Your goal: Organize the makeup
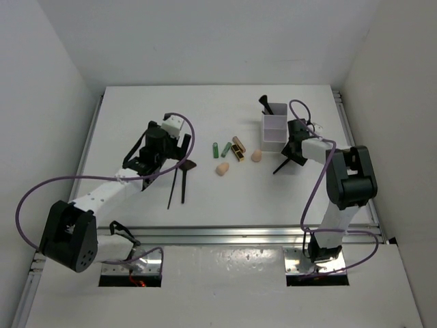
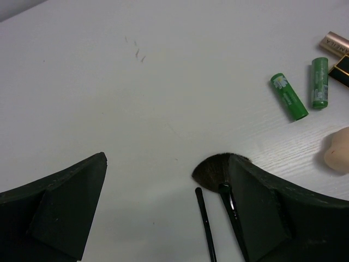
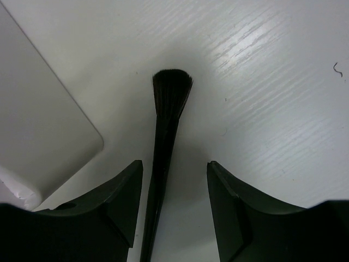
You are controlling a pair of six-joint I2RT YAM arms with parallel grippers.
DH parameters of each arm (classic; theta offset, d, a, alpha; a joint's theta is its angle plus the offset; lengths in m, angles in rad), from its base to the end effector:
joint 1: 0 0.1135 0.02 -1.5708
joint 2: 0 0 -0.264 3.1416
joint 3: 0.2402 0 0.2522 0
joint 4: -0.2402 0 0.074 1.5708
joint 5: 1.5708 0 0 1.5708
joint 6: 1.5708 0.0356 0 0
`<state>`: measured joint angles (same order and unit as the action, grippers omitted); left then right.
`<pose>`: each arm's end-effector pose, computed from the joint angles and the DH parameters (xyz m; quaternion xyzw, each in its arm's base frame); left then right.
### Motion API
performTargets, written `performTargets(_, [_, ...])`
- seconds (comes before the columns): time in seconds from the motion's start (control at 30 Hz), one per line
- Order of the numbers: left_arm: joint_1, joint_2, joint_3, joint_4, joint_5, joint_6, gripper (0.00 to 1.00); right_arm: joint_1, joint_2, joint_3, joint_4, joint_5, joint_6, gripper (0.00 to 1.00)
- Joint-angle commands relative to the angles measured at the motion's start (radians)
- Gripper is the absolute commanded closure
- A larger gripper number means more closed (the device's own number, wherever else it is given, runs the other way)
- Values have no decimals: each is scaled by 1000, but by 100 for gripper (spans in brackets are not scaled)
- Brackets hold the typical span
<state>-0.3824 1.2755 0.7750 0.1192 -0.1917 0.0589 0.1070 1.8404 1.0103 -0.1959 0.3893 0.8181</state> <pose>0.2697 -0.1012 0.2606 0.1281 0.8162 -0.0116 0.5632 0.3547 0.0245 0.1362 0.3777 0.8677 -0.0489 0.3194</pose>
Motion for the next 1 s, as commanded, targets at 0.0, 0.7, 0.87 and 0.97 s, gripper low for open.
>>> performTargets(0.0, [25,-36,1,-19,-66,-40,0,-3,19,27,-8,2,50,49])
performTargets(0.7, [71,-166,-117,-144,26,-71,10,-73,-125,-99,42,-23,-208,100])
performTargets(0.87, [71,-211,-181,-96,106,-16,15,-26,-296,-75,274,63,-469,100])
performTargets(0.97, [71,-211,-191,-110,177,8,20,17,-302,-7,427,97,-722,100])
